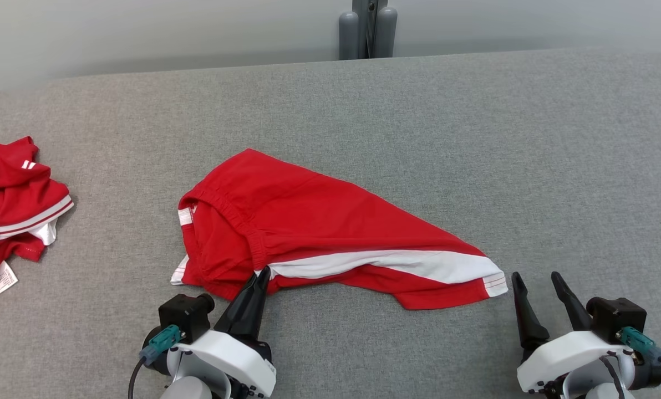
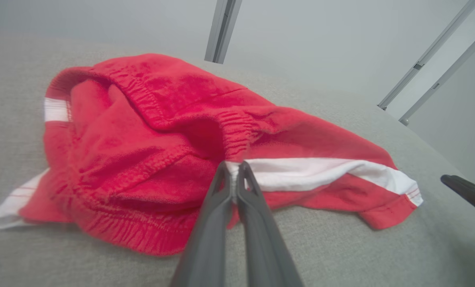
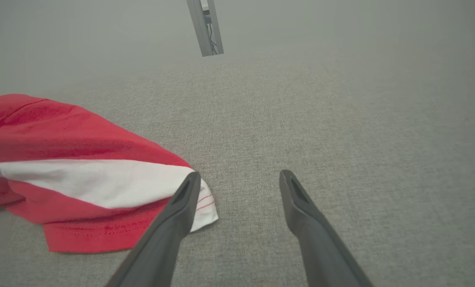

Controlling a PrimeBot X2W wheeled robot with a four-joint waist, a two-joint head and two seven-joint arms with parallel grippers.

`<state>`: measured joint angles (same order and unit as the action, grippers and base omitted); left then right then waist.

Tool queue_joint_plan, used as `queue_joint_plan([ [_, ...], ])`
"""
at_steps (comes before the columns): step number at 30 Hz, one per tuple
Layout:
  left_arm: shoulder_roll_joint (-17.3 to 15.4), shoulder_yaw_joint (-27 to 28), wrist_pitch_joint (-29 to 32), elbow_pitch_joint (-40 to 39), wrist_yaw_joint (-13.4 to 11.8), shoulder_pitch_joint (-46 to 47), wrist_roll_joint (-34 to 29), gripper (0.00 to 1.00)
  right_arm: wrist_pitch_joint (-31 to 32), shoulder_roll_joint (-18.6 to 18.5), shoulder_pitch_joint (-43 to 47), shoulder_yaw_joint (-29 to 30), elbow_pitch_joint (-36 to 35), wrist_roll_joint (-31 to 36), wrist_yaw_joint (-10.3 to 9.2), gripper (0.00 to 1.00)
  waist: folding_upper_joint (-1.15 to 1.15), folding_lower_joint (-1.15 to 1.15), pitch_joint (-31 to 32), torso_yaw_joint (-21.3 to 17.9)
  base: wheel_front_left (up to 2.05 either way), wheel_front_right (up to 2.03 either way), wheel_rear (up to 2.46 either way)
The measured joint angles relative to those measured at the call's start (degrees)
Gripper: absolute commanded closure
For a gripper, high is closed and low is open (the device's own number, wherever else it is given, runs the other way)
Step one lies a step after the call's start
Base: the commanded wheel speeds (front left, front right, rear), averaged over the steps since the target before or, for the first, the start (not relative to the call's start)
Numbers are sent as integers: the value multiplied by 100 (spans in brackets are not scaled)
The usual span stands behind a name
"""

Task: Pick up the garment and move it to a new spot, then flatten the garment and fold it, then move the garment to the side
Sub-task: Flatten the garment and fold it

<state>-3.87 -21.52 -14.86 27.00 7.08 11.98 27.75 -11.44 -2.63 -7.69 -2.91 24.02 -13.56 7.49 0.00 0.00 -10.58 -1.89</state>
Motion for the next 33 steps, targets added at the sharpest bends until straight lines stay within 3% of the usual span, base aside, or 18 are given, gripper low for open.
queue_joint_plan([
  [20,62,124,-13,-100,10,21,-116,100,233,-15,-456,-525,888,-1102,0,0,0,0,-48,152,0,0,0],
  [21,62,127,-13,-103,12,21,-125,100,229,-22,-472,-544,911,-1131,0,16,0,0,-49,155,0,0,0],
  [22,64,133,-13,-104,15,21,-125,100,208,-33,-480,-564,936,-1156,0,50,0,0,-49,157,0,0,0],
  [23,65,140,-13,-105,15,21,-126,100,197,-47,-487,-582,959,-1178,0,67,0,0,-48,157,0,0,0],
  [24,66,146,-13,-109,15,21,-134,100,182,-63,-497,-605,978,-1203,0,95,0,0,-47,157,0,0,0],
  [25,68,154,-13,-110,15,21,-135,100,175,-73,-504,-630,985,-1232,0,100,0,0,-46,156,0,0,0],
  [33,76,222,-13,-114,16,19,-151,100,22,-156,-531,-713,1017,-1350,0,100,0,0,-6,140,0,0,0],
])
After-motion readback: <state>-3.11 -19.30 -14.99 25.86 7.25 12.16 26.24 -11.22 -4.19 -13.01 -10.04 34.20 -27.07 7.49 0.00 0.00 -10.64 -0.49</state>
